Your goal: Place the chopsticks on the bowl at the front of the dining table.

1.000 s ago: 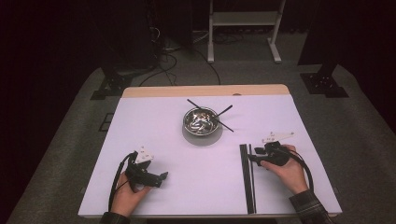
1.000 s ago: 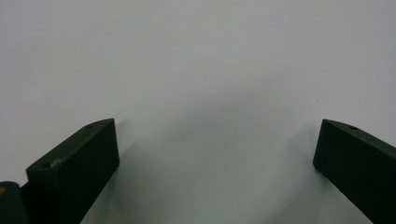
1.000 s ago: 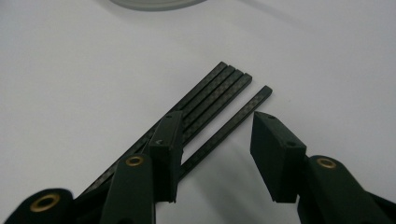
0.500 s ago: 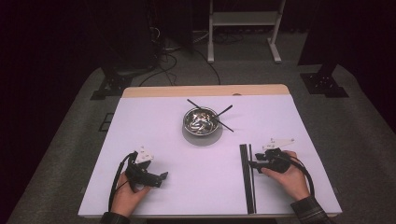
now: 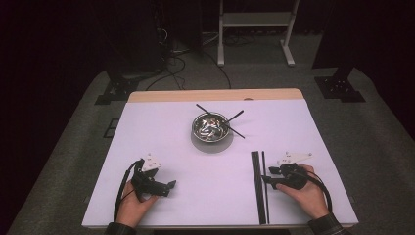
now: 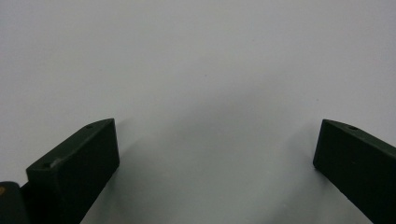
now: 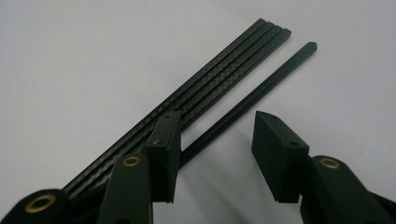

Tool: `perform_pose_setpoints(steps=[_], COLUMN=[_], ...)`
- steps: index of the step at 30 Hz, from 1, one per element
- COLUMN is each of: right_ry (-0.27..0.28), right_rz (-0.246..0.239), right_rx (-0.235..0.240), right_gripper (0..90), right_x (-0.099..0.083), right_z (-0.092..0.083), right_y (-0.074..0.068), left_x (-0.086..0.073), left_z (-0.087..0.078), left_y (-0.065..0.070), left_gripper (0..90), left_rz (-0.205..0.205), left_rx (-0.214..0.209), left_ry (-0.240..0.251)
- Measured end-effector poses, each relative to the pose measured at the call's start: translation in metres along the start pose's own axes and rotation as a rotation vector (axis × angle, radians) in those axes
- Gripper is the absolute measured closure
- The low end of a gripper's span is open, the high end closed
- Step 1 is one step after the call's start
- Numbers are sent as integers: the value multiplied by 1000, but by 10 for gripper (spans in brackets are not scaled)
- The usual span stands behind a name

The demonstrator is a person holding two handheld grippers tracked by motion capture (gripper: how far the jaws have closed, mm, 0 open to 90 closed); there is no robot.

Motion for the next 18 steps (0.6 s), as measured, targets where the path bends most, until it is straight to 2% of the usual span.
perform_pose_setpoints(steps=[18], right_ry=[8], right_rz=[-20], right_rx=[8], right_gripper=[499], right_x=[-20], right_z=[-11], right_y=[-16], left_x=[0], left_z=[0], left_y=[0], left_gripper=[0], left_rz=[0], left_rx=[1], left_ry=[1])
Point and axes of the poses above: each handheld gripper's, and its own axes: z roughly forward along the jaws, x roughly out of its top, y roughly to its right, the point moved 8 cm from there along z, roughly forward along the jaws, and after that the axes turned 11 degrees about -y, right-handed, at the moved point
